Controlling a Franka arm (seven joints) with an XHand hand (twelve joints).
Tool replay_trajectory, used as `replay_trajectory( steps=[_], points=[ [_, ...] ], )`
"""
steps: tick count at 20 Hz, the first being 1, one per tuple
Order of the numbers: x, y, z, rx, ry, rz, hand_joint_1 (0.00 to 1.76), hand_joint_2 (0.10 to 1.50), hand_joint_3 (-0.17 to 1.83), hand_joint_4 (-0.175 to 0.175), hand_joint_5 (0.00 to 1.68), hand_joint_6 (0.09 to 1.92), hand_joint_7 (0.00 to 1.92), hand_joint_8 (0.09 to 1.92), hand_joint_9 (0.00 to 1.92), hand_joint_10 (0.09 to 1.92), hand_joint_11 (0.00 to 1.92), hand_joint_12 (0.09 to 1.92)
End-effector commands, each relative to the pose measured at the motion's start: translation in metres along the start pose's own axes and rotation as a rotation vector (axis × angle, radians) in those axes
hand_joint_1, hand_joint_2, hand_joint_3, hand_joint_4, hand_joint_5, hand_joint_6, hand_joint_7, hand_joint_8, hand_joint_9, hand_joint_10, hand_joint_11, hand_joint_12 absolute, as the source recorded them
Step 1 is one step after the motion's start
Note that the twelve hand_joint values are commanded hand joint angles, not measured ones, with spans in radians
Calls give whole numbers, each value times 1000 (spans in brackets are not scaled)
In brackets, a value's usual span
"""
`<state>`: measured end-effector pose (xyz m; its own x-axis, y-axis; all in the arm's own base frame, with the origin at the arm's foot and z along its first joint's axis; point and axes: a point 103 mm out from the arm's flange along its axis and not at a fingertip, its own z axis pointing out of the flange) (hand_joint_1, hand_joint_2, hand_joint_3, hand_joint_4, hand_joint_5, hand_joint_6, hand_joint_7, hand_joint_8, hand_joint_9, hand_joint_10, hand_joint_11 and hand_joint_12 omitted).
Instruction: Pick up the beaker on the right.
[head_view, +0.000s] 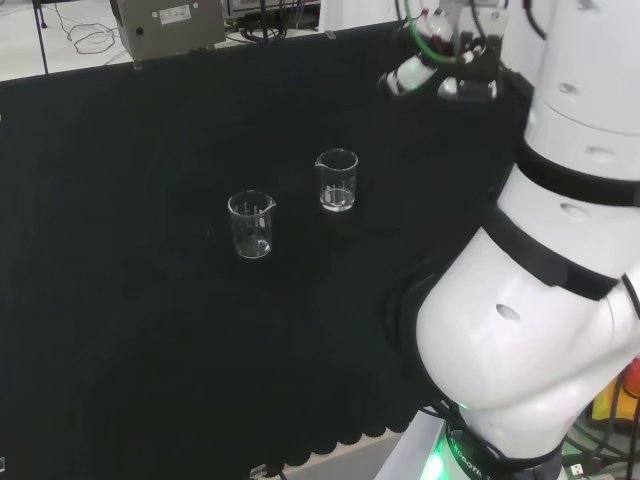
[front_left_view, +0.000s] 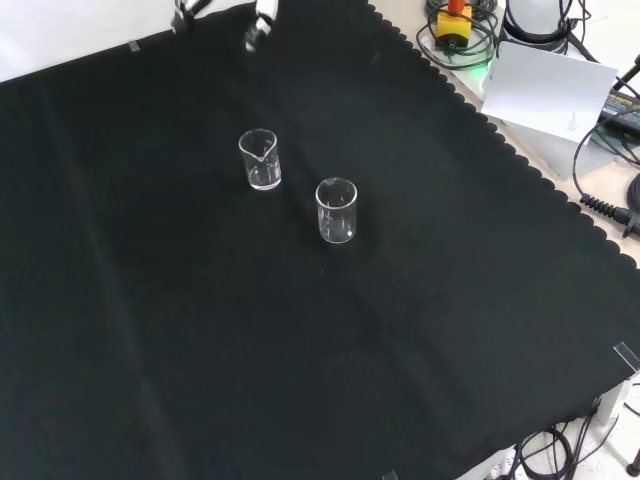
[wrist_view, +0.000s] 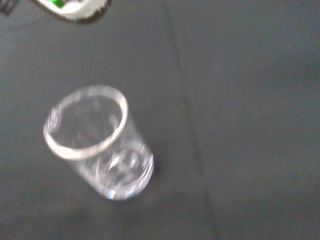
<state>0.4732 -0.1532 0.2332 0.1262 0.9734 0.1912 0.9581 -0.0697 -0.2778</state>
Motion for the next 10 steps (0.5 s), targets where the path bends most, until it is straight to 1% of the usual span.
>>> replay_trajectory(
  steps=[1, 3, 5, 6, 8, 9, 10],
  points=[
    [12, 25, 71, 108, 136, -102, 830, 575, 589, -43, 407, 87, 163, 660, 346, 694, 43, 1414],
    [7, 25, 74, 81, 159, -129, 846, 564, 602, -44, 419, 87, 178, 666, 350, 692, 50, 1415],
    [0, 27, 76, 80, 162, -156, 861, 559, 609, -48, 444, 87, 200, 674, 354, 691, 55, 1414],
    [-1, 26, 78, 78, 172, -185, 865, 557, 612, -50, 453, 87, 206, 676, 356, 691, 57, 1413],
    [-2, 25, 81, 69, 198, -213, 868, 555, 616, -51, 461, 87, 214, 679, 369, 694, 59, 1412],
    [10, 24, 90, 74, 199, -255, 867, 546, 630, -52, 465, 87, 226, 681, 386, 688, 61, 1409],
    [3, 23, 92, 72, 209, -277, 866, 537, 640, -52, 468, 87, 237, 684, 400, 683, 62, 1408]
  ],
)
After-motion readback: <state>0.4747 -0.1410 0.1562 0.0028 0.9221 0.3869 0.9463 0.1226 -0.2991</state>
